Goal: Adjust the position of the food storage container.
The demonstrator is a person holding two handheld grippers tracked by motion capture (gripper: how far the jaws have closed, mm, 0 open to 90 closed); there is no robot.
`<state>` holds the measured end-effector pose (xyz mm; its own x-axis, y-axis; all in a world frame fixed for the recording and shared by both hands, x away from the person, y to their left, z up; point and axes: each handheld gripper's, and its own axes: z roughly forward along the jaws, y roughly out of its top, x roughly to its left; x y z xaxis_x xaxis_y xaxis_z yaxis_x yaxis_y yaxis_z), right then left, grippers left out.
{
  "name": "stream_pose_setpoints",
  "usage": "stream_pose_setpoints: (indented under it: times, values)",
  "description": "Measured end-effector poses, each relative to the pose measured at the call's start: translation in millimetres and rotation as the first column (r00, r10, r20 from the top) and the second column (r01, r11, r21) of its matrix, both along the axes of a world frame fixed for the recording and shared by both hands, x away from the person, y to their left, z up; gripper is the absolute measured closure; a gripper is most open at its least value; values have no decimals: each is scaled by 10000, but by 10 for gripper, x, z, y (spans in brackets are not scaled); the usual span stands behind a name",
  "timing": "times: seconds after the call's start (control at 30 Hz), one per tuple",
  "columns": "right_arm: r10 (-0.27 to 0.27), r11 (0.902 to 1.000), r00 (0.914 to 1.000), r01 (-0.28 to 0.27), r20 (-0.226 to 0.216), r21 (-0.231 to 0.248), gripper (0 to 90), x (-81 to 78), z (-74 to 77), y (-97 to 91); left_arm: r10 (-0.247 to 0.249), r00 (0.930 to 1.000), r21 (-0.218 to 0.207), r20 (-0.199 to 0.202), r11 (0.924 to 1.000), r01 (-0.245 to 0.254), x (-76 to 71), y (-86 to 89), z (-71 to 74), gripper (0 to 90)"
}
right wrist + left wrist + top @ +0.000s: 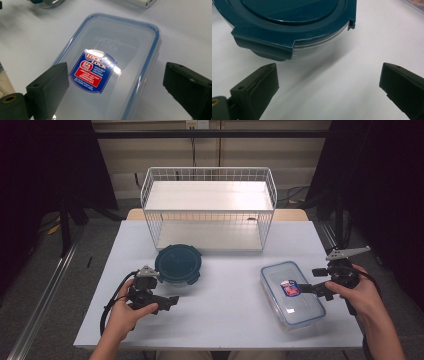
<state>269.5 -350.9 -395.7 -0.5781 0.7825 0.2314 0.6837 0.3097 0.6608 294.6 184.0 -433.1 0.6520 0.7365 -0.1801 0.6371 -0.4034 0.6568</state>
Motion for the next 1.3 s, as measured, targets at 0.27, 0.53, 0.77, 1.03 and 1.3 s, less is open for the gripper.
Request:
stream_pose_setpoints:
  times: [0.27, 0.53, 0.77, 1.03, 1.3]
  values:
    - [-212, 9987, 9998, 214, 62, -452, 312, -23, 9, -12, -143, 9999, 159, -61, 9998, 144, 1, -1, 1, 22]
    - [-508, 9941, 9979, 544, 406, -937, 732, -51, 13, -91, -14, 9999, 55, -99, 10000, 14, 8, 2, -4, 22]
    - [-675, 9903, 9972, 709, 324, -1198, 885, -69, -24, -119, -45, 9999, 145, -115, 9999, 46, 20, -11, -23, 22]
    - [-660, 9857, 9978, 669, 111, -1545, 900, -70, -110, -139, -14, 9999, 75, -138, 10000, 16, 39, -5, -19, 22]
    - [-771, 9840, 9969, 733, -174, -1621, 900, -84, -178, -152, -71, 10000, 91, -67, 9999, 72, 61, -24, -7, 23]
